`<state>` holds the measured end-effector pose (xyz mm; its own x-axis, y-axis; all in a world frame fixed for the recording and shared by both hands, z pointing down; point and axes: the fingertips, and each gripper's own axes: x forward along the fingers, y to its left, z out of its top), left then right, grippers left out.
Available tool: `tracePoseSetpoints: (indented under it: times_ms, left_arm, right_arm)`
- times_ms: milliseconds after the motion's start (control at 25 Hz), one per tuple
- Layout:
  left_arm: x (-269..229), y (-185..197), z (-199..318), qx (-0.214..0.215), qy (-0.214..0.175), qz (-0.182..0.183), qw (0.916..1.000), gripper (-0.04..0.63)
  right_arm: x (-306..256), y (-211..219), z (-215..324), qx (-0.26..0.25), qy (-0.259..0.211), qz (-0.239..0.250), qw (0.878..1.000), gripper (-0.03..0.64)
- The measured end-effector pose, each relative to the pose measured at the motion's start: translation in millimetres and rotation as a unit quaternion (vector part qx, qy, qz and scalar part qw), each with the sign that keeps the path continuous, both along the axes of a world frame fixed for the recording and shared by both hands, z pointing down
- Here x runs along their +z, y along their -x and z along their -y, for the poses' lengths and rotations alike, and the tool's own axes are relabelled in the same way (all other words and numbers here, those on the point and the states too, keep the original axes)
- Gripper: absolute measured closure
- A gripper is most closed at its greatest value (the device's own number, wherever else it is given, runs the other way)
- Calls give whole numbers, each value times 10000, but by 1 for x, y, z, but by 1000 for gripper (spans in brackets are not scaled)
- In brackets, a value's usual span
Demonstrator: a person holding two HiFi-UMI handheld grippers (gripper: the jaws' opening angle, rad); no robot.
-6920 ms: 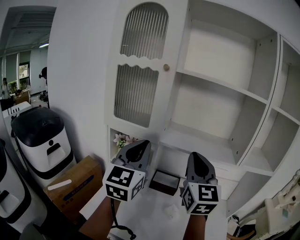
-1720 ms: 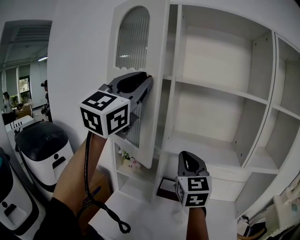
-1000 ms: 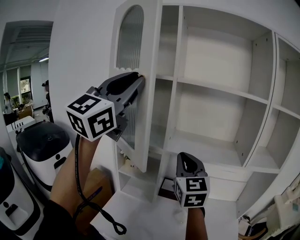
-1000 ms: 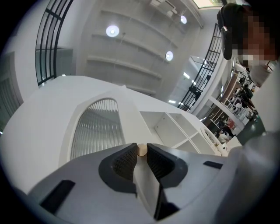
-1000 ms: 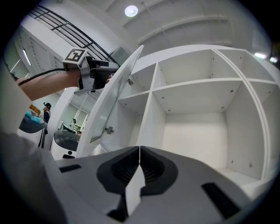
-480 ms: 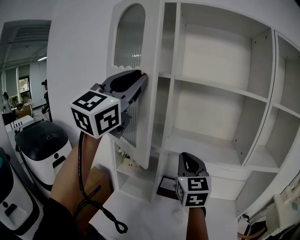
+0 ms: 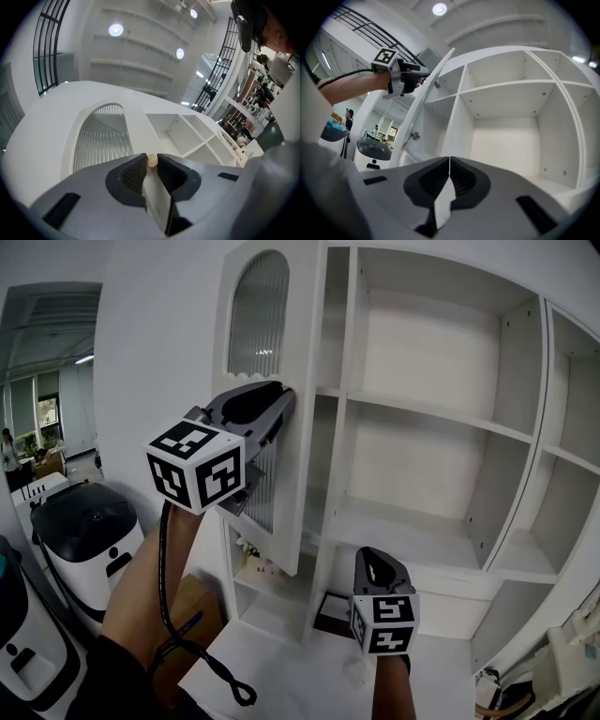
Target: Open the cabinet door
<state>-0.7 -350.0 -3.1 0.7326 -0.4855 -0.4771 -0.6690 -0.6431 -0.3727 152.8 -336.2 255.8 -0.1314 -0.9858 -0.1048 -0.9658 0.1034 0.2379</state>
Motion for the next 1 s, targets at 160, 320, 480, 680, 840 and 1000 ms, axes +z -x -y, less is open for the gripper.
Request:
tracePoseSetpoints:
  times_ms: [160,320,480,680,840,1000]
  left_arm:
    - [-1,3,0,-26,7,14,10000,522]
    - [0,0,1,7,44,-13,10000,522]
    - [-1,8,-3,81,64,-26,9999,522]
    - [-2,20,-10,110,35,-34,9999,522]
    - [-2,23,-13,156,31,-16,9999,520]
    - [-2,27,-17,208,23,-28,9998,520]
  right_arm:
    - [-1,1,-4,40,-8,6,10000,595]
    - [2,-4,-4,62,18,17,10000,597]
    - [3,-1,-6,79,24,19,10000,595]
    - [1,5,-6,72,1,7,10000,595]
    - [1,7,-2,23,11,25,10000,595]
    - [2,10,1,-63,42,32,10000,595]
